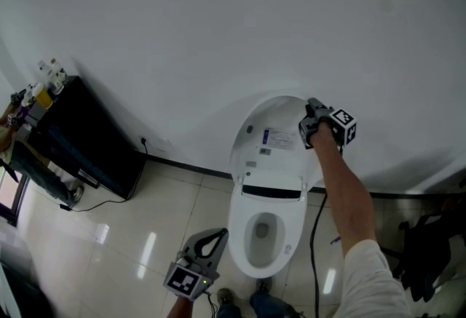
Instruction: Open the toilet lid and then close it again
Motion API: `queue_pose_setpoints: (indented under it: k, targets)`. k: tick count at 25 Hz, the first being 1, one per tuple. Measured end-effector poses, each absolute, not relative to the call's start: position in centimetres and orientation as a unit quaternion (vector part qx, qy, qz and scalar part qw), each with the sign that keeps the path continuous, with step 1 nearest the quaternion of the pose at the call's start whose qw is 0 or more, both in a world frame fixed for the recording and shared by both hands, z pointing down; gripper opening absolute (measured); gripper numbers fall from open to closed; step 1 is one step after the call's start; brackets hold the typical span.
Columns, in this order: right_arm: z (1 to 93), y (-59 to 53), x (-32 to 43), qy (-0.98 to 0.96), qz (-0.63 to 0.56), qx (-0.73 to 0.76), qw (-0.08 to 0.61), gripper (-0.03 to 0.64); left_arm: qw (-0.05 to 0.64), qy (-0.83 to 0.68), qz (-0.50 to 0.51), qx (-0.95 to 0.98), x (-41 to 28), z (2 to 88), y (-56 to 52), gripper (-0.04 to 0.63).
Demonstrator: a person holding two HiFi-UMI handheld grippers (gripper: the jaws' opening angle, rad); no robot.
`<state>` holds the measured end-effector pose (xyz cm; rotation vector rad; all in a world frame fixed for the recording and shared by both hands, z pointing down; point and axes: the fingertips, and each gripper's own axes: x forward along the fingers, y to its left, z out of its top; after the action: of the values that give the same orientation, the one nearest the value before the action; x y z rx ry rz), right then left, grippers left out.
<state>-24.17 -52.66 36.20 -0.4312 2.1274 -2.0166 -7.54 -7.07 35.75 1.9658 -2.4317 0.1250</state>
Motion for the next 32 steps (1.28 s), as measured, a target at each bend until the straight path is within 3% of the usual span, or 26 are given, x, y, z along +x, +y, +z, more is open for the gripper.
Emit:
queue_pose_setpoints:
  k: [5, 7, 11, 17, 24, 32]
  targets:
    - [35.4, -50.1, -22.2, 0.719, -0.679, -0.098, 0.111, 0.102, 0.015, -0.773, 0.025, 0.633, -7.8, 35.3, -5.7, 0.003]
    - [34.5, -48.2, -20.8, 0.726, -0.676, -0.066, 0.113, 0.238, 0.013, -0.769, 0.011, 0.639, -7.9, 34.6, -5.1, 0.003]
    - [31.1, -42.0, -15.8, 0.785, -0.612, -0.022, 0.089, 0.238, 0.004, -0.752, -0.002, 0.659, -8.0, 32.6, -3.8, 0.003]
    - [23.6, -27.2, -6.1, 0.906, -0.415, 0.067, 0.051, 0.238, -0.011, -0.712, 0.001, 0.702, -7.1, 28.9, -1.8, 0.003]
    - [25.9, -15.3, 5.5, 0.993, -0.096, 0.05, -0.037, 0.238, 0.003, -0.671, 0.01, 0.741, -4.1, 27.6, -0.6, 0.003]
    - [30.2, -9.7, 12.7, 0.994, 0.025, 0.027, -0.106, 0.238, 0.021, -0.651, 0.018, 0.759, 2.0, 29.3, -0.4, 0.003]
